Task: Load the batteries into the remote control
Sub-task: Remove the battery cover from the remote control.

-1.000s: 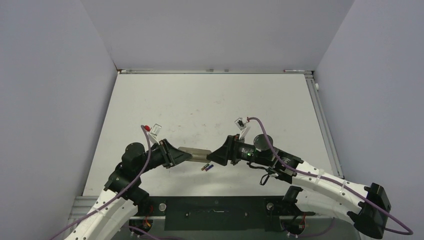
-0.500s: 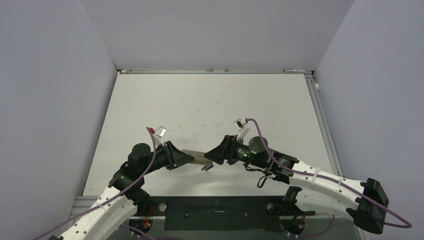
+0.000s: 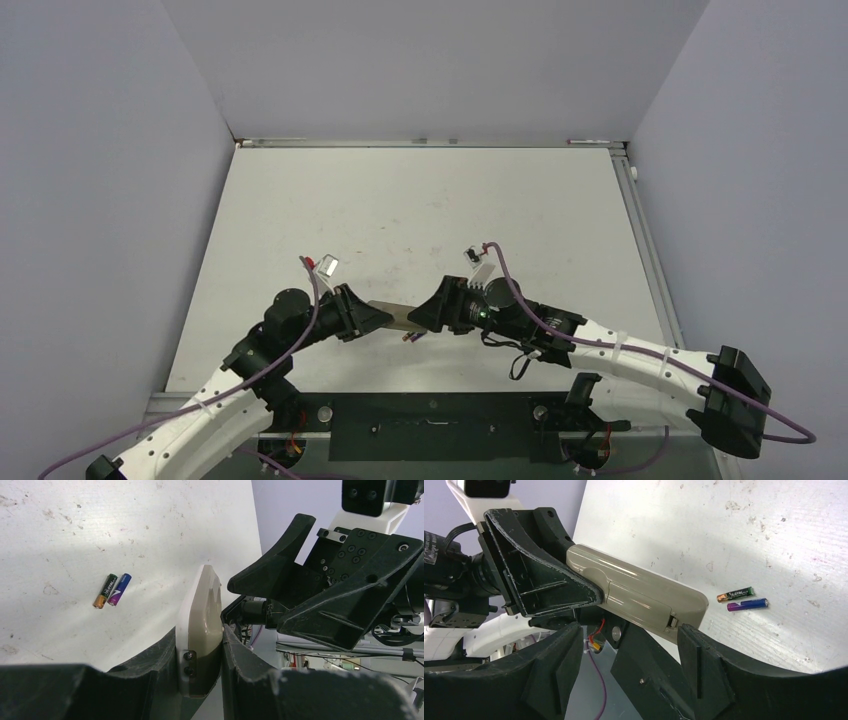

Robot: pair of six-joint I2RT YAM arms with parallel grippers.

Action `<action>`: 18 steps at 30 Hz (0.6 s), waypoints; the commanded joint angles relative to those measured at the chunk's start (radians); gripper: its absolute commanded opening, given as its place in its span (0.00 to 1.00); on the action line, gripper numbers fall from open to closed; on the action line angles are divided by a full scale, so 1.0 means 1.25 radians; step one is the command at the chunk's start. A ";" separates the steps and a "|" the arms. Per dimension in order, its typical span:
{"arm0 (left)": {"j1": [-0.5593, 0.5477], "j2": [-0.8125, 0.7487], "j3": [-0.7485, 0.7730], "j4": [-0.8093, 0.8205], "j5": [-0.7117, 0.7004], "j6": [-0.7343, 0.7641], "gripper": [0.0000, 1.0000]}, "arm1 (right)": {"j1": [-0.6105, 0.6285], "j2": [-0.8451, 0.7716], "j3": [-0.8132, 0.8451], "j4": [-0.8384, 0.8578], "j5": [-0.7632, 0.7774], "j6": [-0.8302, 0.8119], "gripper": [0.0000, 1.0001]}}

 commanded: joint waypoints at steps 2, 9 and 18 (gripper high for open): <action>-0.018 0.004 0.012 0.058 -0.034 -0.007 0.00 | 0.015 0.007 -0.003 0.031 0.016 0.020 0.68; -0.030 0.010 0.016 0.065 -0.041 -0.007 0.00 | 0.023 0.016 -0.007 0.038 0.023 0.028 0.67; -0.045 0.020 0.010 0.089 -0.037 -0.018 0.00 | 0.025 0.017 -0.001 0.034 0.039 0.029 0.67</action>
